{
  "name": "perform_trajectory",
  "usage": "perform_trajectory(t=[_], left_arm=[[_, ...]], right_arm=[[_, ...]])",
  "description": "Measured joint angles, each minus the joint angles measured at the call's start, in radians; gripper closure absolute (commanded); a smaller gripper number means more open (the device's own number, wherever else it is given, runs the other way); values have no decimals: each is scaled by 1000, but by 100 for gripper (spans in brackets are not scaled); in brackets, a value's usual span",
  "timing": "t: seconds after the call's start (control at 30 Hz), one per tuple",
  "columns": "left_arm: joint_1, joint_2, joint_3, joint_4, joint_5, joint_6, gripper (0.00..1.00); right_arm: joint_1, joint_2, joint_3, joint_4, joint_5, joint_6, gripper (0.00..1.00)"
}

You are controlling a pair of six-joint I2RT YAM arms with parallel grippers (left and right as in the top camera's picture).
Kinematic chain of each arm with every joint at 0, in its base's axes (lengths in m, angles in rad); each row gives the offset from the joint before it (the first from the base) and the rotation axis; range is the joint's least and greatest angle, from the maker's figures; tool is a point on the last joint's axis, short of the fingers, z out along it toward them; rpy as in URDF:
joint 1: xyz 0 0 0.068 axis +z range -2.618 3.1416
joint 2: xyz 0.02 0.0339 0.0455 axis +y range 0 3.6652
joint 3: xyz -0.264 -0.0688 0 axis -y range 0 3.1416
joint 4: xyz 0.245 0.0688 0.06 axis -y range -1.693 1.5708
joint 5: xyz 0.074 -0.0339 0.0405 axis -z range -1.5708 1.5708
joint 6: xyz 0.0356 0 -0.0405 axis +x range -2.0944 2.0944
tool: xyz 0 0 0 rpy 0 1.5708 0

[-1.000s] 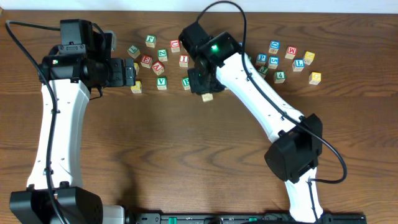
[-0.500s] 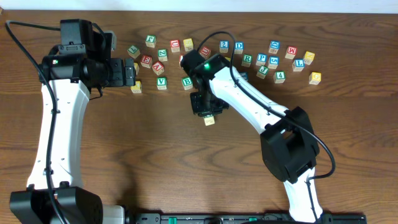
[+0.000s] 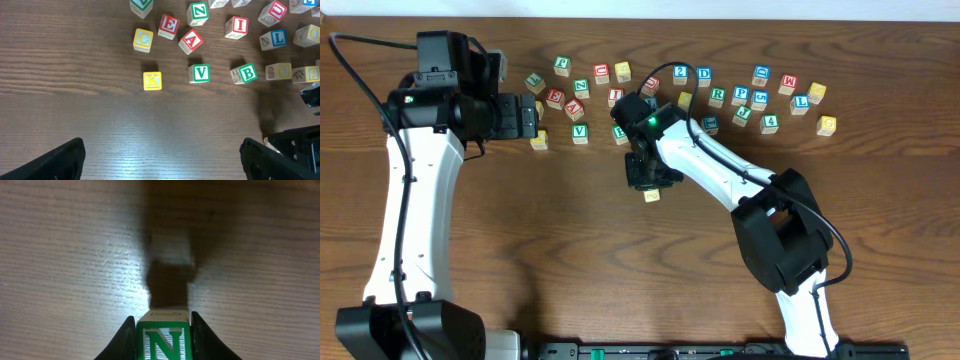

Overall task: Spell out NEURIPS
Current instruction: 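Carry the green N block toward the open table area, then lower the green N block onto the table and open the right gripper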

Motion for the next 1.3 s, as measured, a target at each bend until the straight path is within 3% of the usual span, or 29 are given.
perform_trajectory(t=[0.47,1.3], left_arm=[[0,0,0,0,0,0,3],[0,0,0,0,0,0,2]], right_arm=[[0,0,0,53,31,47,92],[65,0,0,21,45,68,81]])
